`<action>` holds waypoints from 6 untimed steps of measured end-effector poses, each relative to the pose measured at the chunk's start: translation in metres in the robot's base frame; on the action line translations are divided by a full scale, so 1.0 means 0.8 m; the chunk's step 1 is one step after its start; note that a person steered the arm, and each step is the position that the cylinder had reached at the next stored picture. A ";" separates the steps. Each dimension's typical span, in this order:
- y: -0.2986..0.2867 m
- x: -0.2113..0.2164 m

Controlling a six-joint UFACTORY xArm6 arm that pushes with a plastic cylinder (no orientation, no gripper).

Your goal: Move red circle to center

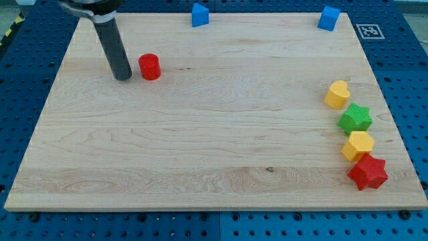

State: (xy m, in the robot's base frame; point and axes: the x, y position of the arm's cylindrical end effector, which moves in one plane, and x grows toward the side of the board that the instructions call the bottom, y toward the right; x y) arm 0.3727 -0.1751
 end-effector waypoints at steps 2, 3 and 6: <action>0.050 -0.006; 0.108 -0.007; 0.199 -0.048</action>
